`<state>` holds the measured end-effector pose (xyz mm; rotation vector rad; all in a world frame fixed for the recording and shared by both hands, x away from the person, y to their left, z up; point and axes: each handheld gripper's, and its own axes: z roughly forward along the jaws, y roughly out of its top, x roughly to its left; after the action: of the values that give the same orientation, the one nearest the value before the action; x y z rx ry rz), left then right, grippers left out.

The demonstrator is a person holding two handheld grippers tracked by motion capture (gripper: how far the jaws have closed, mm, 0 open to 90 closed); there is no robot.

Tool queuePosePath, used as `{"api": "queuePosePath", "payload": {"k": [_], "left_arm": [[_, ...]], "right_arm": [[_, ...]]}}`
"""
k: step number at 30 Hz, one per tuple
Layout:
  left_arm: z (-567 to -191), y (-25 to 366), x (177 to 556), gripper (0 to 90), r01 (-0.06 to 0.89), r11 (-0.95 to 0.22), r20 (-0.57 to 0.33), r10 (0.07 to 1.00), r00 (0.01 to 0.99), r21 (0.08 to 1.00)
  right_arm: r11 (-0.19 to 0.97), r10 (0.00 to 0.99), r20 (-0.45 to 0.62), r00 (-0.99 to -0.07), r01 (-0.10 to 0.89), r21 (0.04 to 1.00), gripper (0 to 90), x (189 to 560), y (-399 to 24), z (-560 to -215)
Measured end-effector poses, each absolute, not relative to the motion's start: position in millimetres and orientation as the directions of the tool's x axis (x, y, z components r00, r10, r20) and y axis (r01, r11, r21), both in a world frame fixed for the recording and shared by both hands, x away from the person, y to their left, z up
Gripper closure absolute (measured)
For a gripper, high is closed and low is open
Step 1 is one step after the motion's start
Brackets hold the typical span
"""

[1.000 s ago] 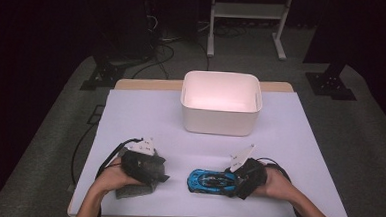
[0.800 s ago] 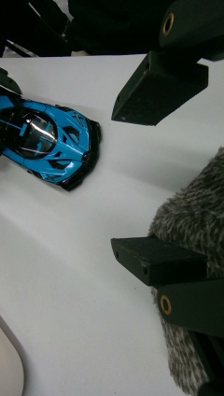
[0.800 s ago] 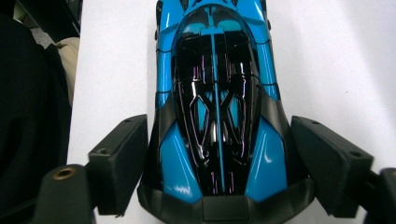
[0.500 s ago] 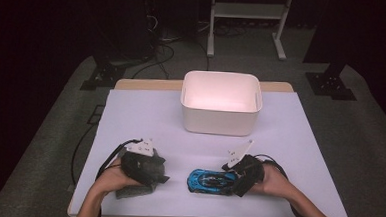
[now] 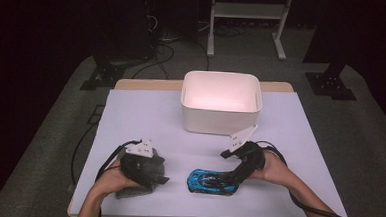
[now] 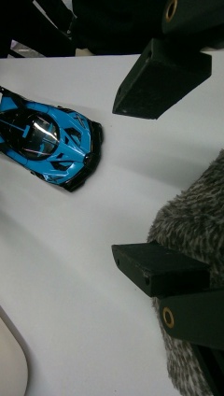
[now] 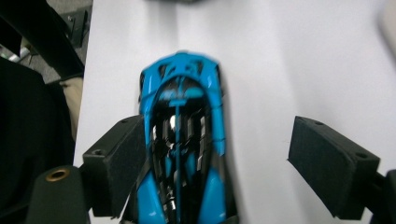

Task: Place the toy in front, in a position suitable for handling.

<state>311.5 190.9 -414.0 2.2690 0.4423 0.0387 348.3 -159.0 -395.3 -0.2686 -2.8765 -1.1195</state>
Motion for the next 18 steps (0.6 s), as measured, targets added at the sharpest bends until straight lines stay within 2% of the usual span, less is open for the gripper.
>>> {"api": "queuePosePath", "payload": {"k": [18], "left_arm": [[-413, 192, 311, 19.1, 0.302, -0.614, -0.094, 0.348, 0.933, 0.729]], "right_arm": [[0.701, 0.152, 0.042, -0.987, 0.138, 0.700, 18.6, 390, -150, -336]]}}
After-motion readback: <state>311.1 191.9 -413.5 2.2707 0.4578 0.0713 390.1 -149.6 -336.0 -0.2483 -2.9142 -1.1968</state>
